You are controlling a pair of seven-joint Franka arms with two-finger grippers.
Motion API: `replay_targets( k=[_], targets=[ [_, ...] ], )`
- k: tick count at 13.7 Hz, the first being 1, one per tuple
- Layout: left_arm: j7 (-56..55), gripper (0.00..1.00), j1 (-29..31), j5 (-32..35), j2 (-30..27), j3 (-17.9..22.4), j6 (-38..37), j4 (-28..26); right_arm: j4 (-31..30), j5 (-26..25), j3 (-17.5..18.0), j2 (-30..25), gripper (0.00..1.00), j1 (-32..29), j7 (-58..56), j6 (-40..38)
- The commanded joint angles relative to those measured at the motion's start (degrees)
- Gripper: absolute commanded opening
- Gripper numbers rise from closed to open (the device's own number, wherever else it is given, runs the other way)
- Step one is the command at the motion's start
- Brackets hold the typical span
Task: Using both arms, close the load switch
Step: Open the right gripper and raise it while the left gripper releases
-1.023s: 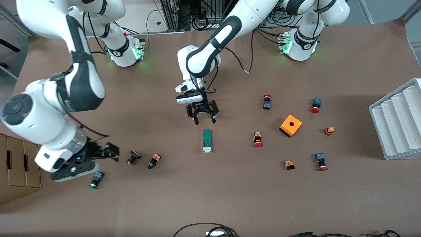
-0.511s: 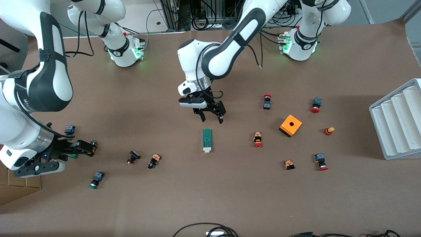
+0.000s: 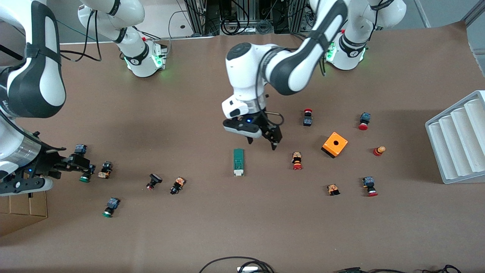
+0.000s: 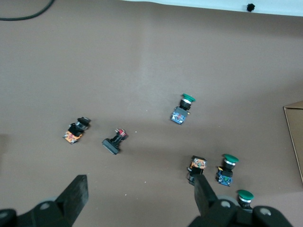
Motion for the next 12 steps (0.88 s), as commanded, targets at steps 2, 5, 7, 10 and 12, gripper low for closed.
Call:
replay_targets(
  k=[2, 5, 7, 10, 12],
  targets=[
    [9.78, 1.00, 6.42, -9.05, -2.69, -0.64, -7.61, 4.23, -4.23, -1.33, 10.23, -4.79, 1.00, -9.62, 0.29, -0.38],
    [13.39, 1.00, 11.96, -16.16, -3.04, -0.64, -13.68, 7.58, -5.02, -3.26, 10.32, -6.89, 1.00, -9.10, 0.29, -0.47],
    [17.51, 1.00, 17.14, -22.84, -4.53, -0.55, -17.63, 7.76, -5.03, -3.36, 10.40, -8.39, 0.99, -8.13, 0.29, -1.60],
    [24.82, 1.00, 23.64, -29.27, -6.19, -0.55, -22.39, 8.02, -4.23, -3.36, 10.49, -7.87, 1.00, -8.39, -0.06, -2.84],
    [26.32, 1.00, 26.56, -28.50, -8.30, -0.47, -25.54, 8.03, -4.06, -3.70, 10.49, -7.52, 1.00, -8.39, 0.20, -2.75]
  ],
)
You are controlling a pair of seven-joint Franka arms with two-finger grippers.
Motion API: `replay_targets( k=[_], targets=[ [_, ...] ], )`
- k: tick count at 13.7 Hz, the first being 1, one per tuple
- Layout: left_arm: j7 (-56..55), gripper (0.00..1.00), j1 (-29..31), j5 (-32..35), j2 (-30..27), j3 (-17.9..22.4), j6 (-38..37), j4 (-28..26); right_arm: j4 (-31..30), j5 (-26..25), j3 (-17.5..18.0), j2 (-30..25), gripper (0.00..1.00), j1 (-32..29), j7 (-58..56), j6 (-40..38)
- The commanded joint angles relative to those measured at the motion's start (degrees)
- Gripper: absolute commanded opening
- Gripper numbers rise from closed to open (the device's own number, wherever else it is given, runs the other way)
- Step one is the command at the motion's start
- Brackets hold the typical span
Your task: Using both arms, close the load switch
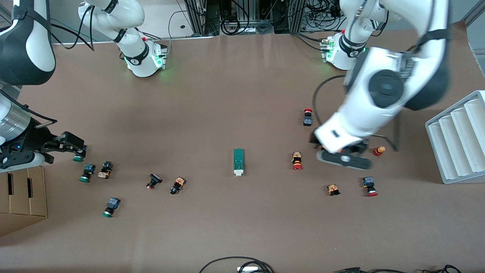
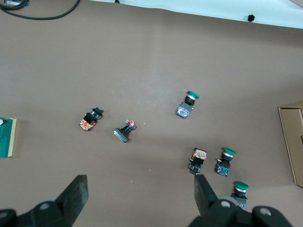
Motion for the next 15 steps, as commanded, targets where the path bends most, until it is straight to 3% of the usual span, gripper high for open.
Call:
replay_targets(
  k=[1, 4, 5, 9, 13, 15],
  targets=[
    [1.41, 1.00, 2.41, -0.60, -3.63, -0.28, -4.98, -0.17, -0.95, -1.21, 0.10, -0.40, 1.00, -0.12, 0.21, -0.55],
    [2.02, 1.00, 2.41, -1.12, -4.33, 4.90, -8.68, 2.37, -0.95, -3.48, -0.07, -0.75, 1.00, -0.64, -0.93, -0.64],
    [2.02, 1.00, 2.59, -0.43, -6.43, 5.26, -8.60, 0.90, -0.86, -3.67, -0.25, -0.84, 1.00, -0.90, -2.76, -0.73],
    [2.01, 1.00, 12.06, -0.60, -13.29, 0.79, -4.92, -7.63, -0.95, -0.42, -2.27, -0.32, 1.00, -0.82, -2.44, -3.81],
    [1.93, 1.00, 13.31, 1.50, -21.55, -0.19, 3.61, -20.45, 0.89, -0.15, -4.82, -0.40, 1.00, -2.93, -2.08, -7.05],
    [1.41, 1.00, 12.96, 1.51, -21.22, -0.19, 3.35, -19.95, 0.90, -0.24, -4.73, -0.23, 1.00, -2.49, -0.77, -7.32]
  ],
)
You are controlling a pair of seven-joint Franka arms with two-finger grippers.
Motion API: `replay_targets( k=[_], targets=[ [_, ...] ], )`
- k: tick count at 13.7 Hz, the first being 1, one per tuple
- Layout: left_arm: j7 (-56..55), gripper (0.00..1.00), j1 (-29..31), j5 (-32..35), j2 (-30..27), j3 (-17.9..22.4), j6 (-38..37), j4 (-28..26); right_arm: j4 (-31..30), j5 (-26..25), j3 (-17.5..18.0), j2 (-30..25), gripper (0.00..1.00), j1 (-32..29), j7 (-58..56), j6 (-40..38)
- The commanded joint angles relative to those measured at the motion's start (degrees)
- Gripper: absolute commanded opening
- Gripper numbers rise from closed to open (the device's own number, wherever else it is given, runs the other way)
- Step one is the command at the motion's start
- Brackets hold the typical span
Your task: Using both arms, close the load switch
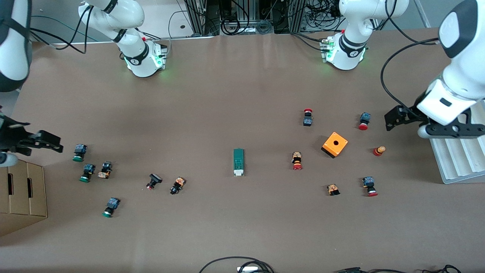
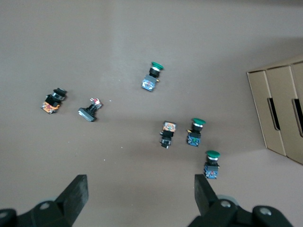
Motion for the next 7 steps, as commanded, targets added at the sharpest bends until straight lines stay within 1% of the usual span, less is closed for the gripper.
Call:
replay_targets(
  k=[1, 4, 6, 7],
  targets=[
    [-0.22, 1.00, 0.23, 1.04, -1.48, -0.91, 1.40, -1.61, 0.95, 1.05, 0.47, -0.06, 1.00, 0.59, 2.33, -2.25],
    [0.13, 1.00, 0.23, 1.13, 2.04, -0.91, -2.10, 3.84, 0.95, 0.78, 0.73, 0.29, 1.00, 2.43, 3.82, -3.83],
    [0.22, 1.00, 0.23, 1.13, 2.49, -0.91, -4.75, 5.08, 0.25, 0.34, 0.82, -0.06, 1.00, 2.70, 8.82, -3.40],
    [0.22, 1.00, 0.14, 1.13, 2.49, -0.91, -4.85, 5.08, -0.10, 0.43, 0.82, -0.58, 1.00, 2.70, 8.84, -3.31]
  ],
)
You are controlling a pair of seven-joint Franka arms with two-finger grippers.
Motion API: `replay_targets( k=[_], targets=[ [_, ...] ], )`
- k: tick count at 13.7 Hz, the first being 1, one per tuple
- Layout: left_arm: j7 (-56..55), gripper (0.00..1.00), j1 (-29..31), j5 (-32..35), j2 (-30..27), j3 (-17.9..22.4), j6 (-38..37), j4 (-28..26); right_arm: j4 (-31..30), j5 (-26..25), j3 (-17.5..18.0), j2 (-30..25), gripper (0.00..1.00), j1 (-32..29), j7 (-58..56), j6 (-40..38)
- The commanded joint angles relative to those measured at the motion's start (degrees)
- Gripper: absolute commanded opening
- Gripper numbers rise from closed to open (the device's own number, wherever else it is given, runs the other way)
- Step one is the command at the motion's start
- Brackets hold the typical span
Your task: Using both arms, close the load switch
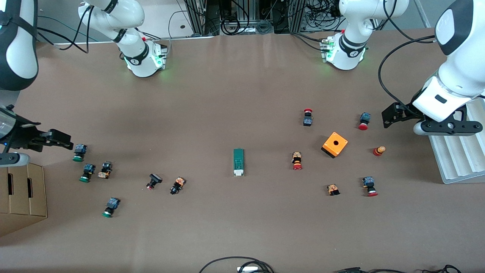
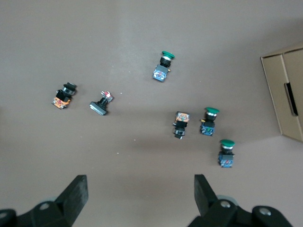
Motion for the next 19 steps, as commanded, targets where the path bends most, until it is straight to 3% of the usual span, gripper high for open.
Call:
replay_targets(
  k=[1, 4, 9, 19],
  targets=[
    [0.22, 1.00, 0.06, 0.85, 1.28, -0.47, -2.27, 2.71, -0.98, 0.36, -0.20, -1.57, 1.00, 0.08, 1.93, -1.03],
    [0.22, 1.00, -0.21, 0.85, 1.28, -0.47, -2.27, 2.62, -3.45, 0.35, -0.20, -4.30, 1.00, 0.43, 1.84, -1.90],
    [0.14, 1.00, -0.21, 0.85, 1.28, -0.47, -2.54, 2.53, -1.08, 0.44, -0.11, -3.43, 1.00, 0.61, 2.28, -6.38],
    [0.05, 1.00, -0.21, 0.85, 1.28, -0.38, -2.54, 2.53, -0.99, 0.80, -0.28, -2.90, 1.00, 0.43, 1.93, -6.39]
  ],
)
